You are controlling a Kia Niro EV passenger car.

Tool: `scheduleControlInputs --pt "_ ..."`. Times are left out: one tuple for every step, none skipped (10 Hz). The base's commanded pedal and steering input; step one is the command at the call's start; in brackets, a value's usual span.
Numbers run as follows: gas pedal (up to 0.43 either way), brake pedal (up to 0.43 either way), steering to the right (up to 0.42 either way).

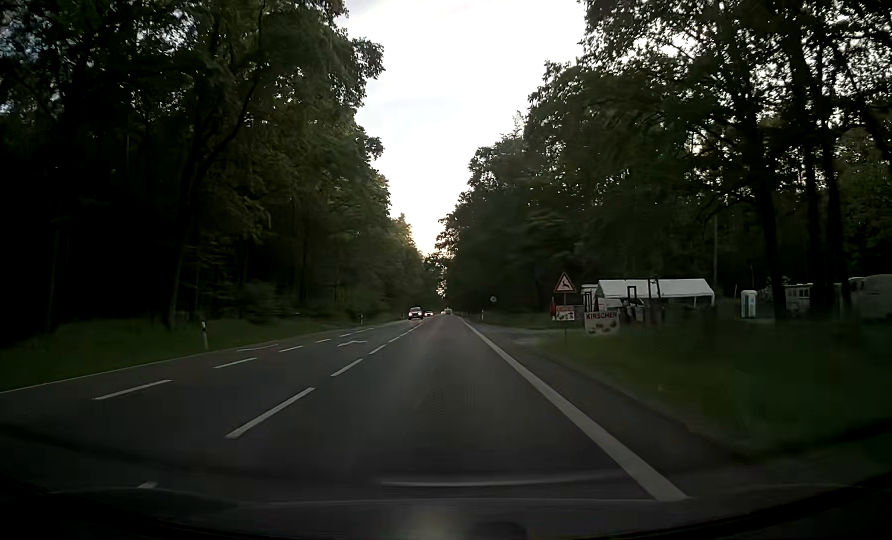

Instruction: Follow the waypoints while adhering to traffic rules and regulations

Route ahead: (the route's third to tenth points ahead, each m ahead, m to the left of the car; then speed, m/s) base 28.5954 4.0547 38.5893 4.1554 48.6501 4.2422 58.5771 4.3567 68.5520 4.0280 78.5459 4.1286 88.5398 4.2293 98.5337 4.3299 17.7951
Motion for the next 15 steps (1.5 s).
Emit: scheduleControlInputs --pt "0.22 0.0 -0.001" --pt "0.22 0.0 -0.001" --pt "0.22 0.0 -0.001" --pt "0.22 0.0 -0.001" --pt "0.22 0.0 -0.001" --pt "0.22 0.0 -0.001" --pt "0.22 0.0 -0.001" --pt "0.22 0.0 -0.001" --pt "0.22 0.0 -0.001" --pt "0.22 0.0 -0.001" --pt "0.22 0.0 -0.001" --pt "0.22 0.0 -0.002" --pt "0.22 0.0 -0.002" --pt "0.22 0.0 -0.003" --pt "0.22 0.0 -0.002"
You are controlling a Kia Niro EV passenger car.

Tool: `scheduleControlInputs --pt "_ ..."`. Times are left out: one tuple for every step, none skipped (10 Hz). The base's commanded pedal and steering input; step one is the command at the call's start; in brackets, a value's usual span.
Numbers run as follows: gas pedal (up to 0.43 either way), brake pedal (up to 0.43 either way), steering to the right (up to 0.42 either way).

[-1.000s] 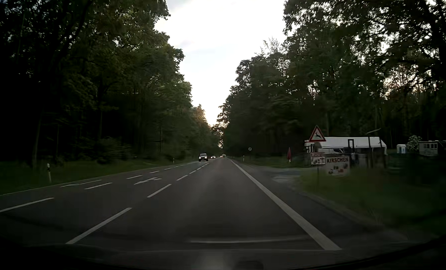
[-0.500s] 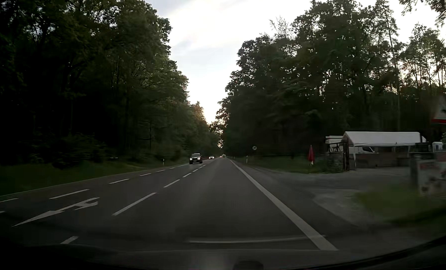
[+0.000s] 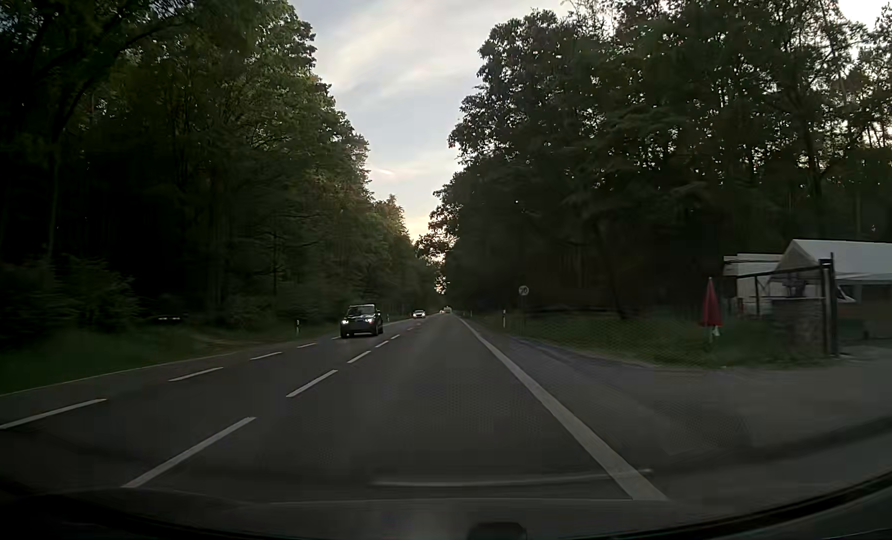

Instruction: Follow the waypoints while adhering to traffic rules and regulations

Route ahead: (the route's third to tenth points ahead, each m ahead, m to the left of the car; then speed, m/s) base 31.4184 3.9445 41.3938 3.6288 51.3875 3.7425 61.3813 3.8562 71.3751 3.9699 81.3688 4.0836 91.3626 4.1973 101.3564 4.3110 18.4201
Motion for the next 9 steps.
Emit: scheduleControlInputs --pt "0.22 0.0 -0.002" --pt "0.22 0.0 -0.002" --pt "0.22 0.0 -0.002" --pt "0.22 0.0 -0.001" --pt "0.22 0.0 0.0" --pt "0.22 0.0 -0.001" --pt "0.22 0.0 -0.001" --pt "0.22 0.0 0.0" --pt "0.22 0.0 0.0"
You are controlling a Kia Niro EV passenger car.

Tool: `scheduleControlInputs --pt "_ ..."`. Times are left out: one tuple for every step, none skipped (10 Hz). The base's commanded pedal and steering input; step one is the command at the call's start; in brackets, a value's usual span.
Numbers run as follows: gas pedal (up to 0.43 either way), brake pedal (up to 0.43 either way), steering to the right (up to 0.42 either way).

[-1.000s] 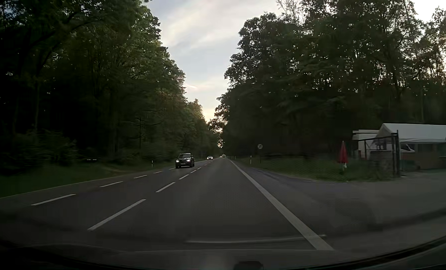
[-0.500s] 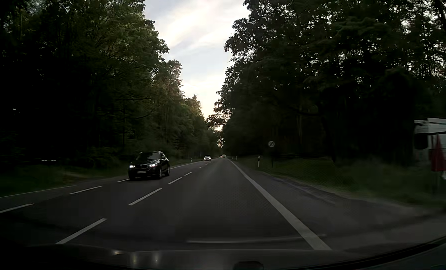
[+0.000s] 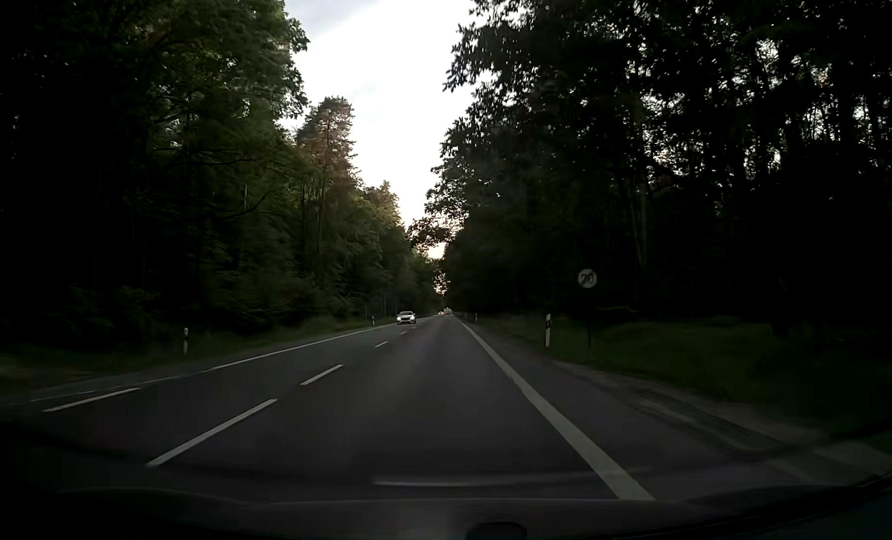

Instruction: Follow the waypoints while adhering to traffic rules and regulations

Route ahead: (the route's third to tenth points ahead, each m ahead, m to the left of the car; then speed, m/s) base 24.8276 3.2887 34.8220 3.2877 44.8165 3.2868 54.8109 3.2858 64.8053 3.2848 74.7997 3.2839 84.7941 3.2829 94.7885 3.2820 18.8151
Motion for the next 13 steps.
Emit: scheduleControlInputs --pt "0.22 0.0 -0.001" --pt "0.228 0.0 -0.001" --pt "0.248 0.0 -0.001" --pt "0.268 0.0 -0.001" --pt "0.398 0.0 -0.001" --pt "0.531 0.0 -0.001" --pt "0.591 0.0 -0.001" --pt "0.669 0.0 -0.002" --pt "0.701 0.0 -0.003" --pt "0.701 0.0 -0.003" --pt "0.701 0.0 -0.003" --pt "0.701 0.0 -0.003" --pt "0.689 0.0 -0.003"
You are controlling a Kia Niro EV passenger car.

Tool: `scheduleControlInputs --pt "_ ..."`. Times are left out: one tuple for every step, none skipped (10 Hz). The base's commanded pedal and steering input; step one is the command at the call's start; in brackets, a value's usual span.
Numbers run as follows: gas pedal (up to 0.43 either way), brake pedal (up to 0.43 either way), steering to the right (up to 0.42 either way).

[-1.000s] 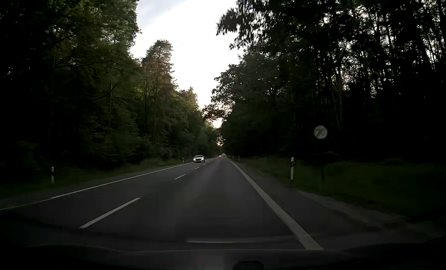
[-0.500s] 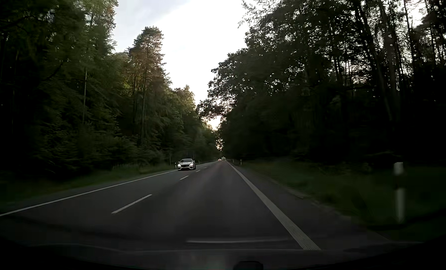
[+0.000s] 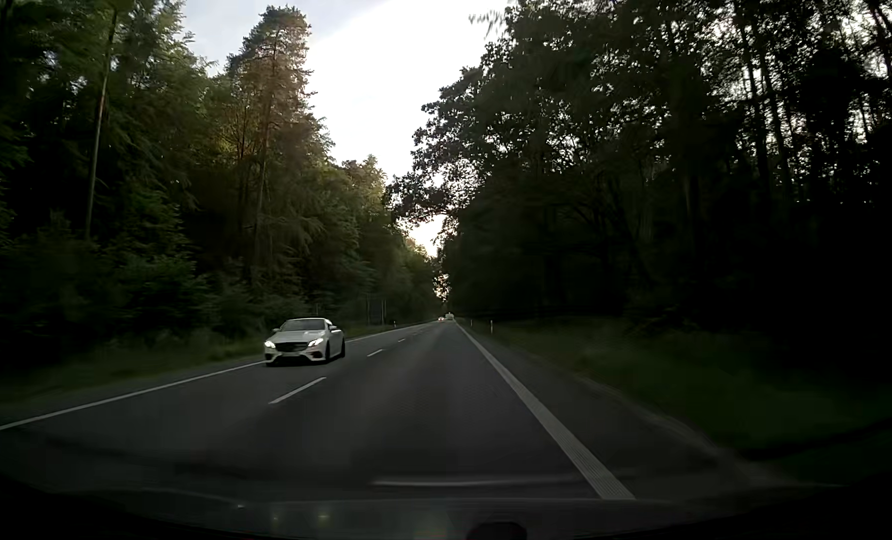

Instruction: Follow the waypoints while adhering to traffic rules and regulations

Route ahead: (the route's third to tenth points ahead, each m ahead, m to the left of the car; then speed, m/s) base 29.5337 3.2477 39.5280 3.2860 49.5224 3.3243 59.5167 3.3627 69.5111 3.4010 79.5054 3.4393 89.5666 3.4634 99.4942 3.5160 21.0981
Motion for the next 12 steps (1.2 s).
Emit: scheduleControlInputs --pt "0.681 0.0 -0.003" --pt "0.61 0.0 -0.003" --pt "0.61 0.0 -0.003" --pt "0.571 0.0 -0.002" --pt "0.539 0.0 -0.002" --pt "0.48 0.0 -0.002" --pt "0.461 0.0 -0.001" --pt "0.398 0.0 -0.001" --pt "0.378 0.0 -0.001" --pt "0.37 0.0 0.0" --pt "0.37 0.0 0.0" --pt "0.37 0.0 -0.001"
